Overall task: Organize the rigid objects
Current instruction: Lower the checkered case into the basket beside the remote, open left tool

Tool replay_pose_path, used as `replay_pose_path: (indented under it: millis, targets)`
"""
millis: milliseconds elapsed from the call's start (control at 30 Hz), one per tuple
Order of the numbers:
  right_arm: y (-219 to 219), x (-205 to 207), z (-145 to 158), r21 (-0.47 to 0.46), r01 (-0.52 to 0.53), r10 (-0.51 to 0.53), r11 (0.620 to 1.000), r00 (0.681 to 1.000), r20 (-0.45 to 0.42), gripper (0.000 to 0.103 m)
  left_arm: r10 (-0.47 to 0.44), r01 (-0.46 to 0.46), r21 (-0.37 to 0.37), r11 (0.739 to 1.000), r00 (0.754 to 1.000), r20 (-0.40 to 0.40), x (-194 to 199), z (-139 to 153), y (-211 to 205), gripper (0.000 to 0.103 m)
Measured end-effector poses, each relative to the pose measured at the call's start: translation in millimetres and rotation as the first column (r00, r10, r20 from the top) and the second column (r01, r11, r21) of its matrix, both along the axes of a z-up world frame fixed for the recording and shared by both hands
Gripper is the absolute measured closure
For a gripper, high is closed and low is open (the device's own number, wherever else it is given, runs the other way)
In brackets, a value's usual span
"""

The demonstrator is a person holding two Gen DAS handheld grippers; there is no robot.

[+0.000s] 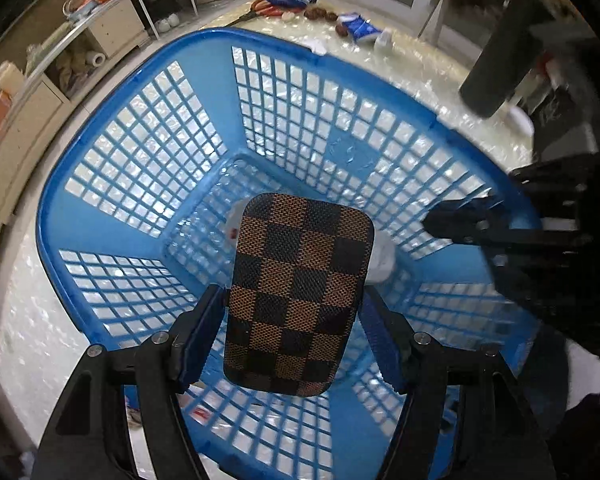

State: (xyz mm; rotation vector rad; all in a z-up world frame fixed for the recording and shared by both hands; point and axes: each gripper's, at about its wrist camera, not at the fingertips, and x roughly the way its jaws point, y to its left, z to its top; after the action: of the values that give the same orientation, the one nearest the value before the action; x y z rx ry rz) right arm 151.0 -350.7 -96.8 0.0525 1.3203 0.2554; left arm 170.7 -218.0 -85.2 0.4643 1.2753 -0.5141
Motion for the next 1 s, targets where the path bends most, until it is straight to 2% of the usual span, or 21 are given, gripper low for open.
replay_pose_path:
  millis: [200, 367, 733, 833, 1000]
  targets:
    - [-2, -2, 0, 0.012, 0.007, -0.007, 1.0, 1.0, -0.001, 0.099, -0.025, 0.025, 0.027, 0.999, 1.0, -0.008, 8, -5, -8, 0.031]
    - [-4, -1, -1, 0.021, 0.008, -0.008, 1.0, 1.0, -0.001, 0.098, -0.053, 0.056, 0.078, 0.995, 0.998, -0.034, 14, -23, -15, 0.031]
    - [-3, 0, -3, 0.025, 0.007, -0.007, 1.0, 1.0, 0.002, 0.098, -0.085, 0.092, 0.112, 0.989, 0.994, -0.062, 15, -31, -22, 0.03]
    - [-3, 1, -3, 0.025, 0.005, -0.005, 1.0, 1.0, 0.0, 0.098, -0.093, 0.101, 0.144, 0.984, 0.994, -0.059, 13, -37, -25, 0.03]
    - [-4, 1, -4, 0.037, 0.01, -0.011, 0.999, 1.0, 0.006, 0.098, -0.125, 0.13, 0.112, 0.985, 0.991, -0.056, 7, -27, -29, 0.008]
